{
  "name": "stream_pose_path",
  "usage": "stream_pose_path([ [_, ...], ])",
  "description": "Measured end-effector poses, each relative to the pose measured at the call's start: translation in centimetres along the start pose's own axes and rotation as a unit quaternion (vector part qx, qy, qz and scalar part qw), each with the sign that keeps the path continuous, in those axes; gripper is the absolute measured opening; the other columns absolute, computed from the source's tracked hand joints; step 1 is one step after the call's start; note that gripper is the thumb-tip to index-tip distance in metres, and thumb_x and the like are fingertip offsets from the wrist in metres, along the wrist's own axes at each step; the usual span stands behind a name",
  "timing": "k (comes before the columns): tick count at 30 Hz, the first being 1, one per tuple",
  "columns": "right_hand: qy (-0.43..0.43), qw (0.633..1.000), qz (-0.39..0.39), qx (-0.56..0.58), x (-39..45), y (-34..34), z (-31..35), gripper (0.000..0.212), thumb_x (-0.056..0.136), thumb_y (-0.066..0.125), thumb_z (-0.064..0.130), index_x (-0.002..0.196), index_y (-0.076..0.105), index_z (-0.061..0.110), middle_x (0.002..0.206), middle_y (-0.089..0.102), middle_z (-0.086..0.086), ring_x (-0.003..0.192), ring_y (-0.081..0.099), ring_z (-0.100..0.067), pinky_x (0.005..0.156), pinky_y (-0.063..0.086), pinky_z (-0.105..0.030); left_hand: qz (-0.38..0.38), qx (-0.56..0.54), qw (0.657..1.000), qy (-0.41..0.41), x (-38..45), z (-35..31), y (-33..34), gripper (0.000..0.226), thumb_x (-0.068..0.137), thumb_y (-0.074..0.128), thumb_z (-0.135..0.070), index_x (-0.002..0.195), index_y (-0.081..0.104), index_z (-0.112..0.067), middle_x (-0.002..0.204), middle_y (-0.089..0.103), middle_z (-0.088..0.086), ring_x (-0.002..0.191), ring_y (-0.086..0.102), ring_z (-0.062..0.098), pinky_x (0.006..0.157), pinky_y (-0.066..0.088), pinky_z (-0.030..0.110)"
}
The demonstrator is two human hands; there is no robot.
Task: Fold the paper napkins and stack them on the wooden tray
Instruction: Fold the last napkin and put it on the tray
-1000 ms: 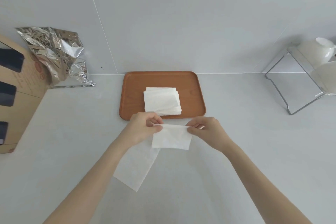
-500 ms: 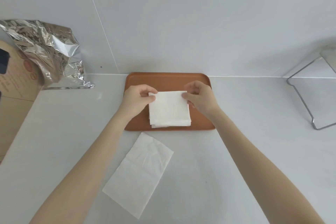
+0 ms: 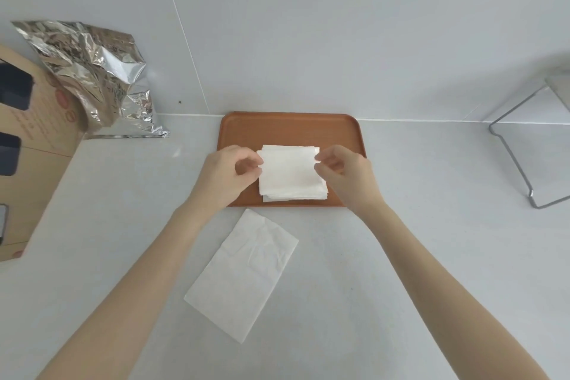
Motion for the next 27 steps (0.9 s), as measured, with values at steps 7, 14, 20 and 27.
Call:
stream_pose_path([
  [7, 0.051, 0.986, 0.123, -0.099, -6.6, 6.0, -2.9, 0.009, 0.079, 0.06, 0.023, 0.081, 0.067, 0.017, 0.077, 0.066, 0.001, 0.072, 0.058, -0.019, 0.067, 0.047, -0.032, 0.061, 0.05, 0.996, -0.037, -6.5, 3.2, 3.7, 0.009, 0.079, 0.063, -0.01, 0.087, 0.066, -0.014, 0.088, 0.066, 0.0, 0.085, 0.06, 0.011, 0.078, 0.048, 0.029],
  [14, 0.068, 0.973, 0.136, -0.171, -8.2, 8.7, -4.2, 0.014, 0.08, 0.057, 0.02, 0.091, 0.061, 0.011, 0.095, 0.061, -0.006, 0.089, 0.057, -0.026, 0.067, 0.04, -0.03, 0.015, 0.106, 0.99, -0.09, -7.7, 4.9, 5.0, 0.027, 0.078, 0.063, -0.012, 0.104, 0.056, -0.009, 0.107, 0.057, 0.013, 0.102, 0.054, 0.03, 0.084, 0.048, 0.043],
  [20, 0.083, 0.983, 0.129, -0.101, -8.3, 8.4, -4.3, 0.006, 0.076, 0.058, 0.014, 0.08, 0.062, 0.011, 0.089, 0.066, -0.008, 0.083, 0.06, -0.024, 0.072, 0.05, -0.036, 0.043, 0.06, 0.992, -0.103, -7.4, 4.7, 5.9, 0.037, 0.075, 0.059, -0.002, 0.11, 0.055, -0.01, 0.086, 0.056, 0.005, 0.086, 0.055, 0.029, 0.081, 0.048, 0.04],
  [27, 0.129, 0.979, 0.156, 0.024, -8.5, 7.6, -5.3, 0.012, 0.075, 0.06, 0.004, 0.082, 0.063, 0.014, 0.076, 0.06, -0.007, 0.072, 0.053, -0.018, 0.057, 0.04, -0.021, 0.08, 0.045, 0.991, -0.095, -8.1, 4.3, 6.8, 0.023, 0.072, 0.059, -0.002, 0.092, 0.065, -0.01, 0.077, 0.05, 0.001, 0.076, 0.05, 0.019, 0.074, 0.041, 0.028],
])
Point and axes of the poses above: each hand's wrist, its own x-axis towards the middle knuckle, its own y-axis out of the palm, z = x × y, the point moved 10 cm from there along x, towards the middle knuckle
